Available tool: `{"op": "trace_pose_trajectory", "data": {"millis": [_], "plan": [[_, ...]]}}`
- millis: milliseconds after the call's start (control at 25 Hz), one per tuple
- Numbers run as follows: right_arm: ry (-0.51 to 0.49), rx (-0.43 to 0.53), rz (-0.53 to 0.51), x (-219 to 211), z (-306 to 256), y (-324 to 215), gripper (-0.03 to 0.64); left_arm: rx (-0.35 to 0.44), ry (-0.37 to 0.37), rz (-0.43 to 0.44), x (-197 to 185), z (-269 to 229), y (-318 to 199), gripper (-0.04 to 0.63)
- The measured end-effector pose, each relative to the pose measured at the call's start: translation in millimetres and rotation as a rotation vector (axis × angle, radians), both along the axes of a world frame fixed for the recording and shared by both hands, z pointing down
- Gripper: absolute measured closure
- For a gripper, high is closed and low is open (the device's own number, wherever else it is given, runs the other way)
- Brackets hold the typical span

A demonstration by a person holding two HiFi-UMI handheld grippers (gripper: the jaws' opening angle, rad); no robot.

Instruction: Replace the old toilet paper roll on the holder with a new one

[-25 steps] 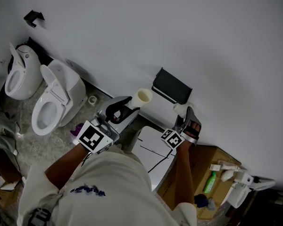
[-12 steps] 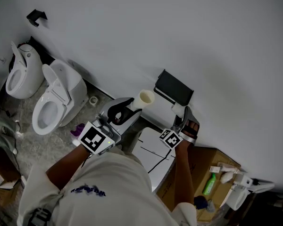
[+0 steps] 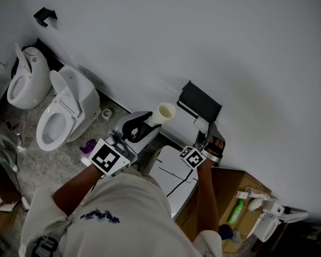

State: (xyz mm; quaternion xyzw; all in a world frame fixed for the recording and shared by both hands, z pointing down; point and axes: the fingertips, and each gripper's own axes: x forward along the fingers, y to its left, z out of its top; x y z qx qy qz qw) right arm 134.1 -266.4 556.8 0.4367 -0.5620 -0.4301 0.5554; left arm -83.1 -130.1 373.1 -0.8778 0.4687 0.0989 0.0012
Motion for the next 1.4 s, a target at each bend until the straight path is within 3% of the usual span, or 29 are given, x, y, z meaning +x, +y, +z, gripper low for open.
{"op": "trace_pose_trajectory", "data": {"millis": [1400], "plan": [[-0.036, 0.001, 0.007, -35, 6, -5, 0.319, -0.008, 0.019, -0.02, -13, 3, 6, 0.439]]}}
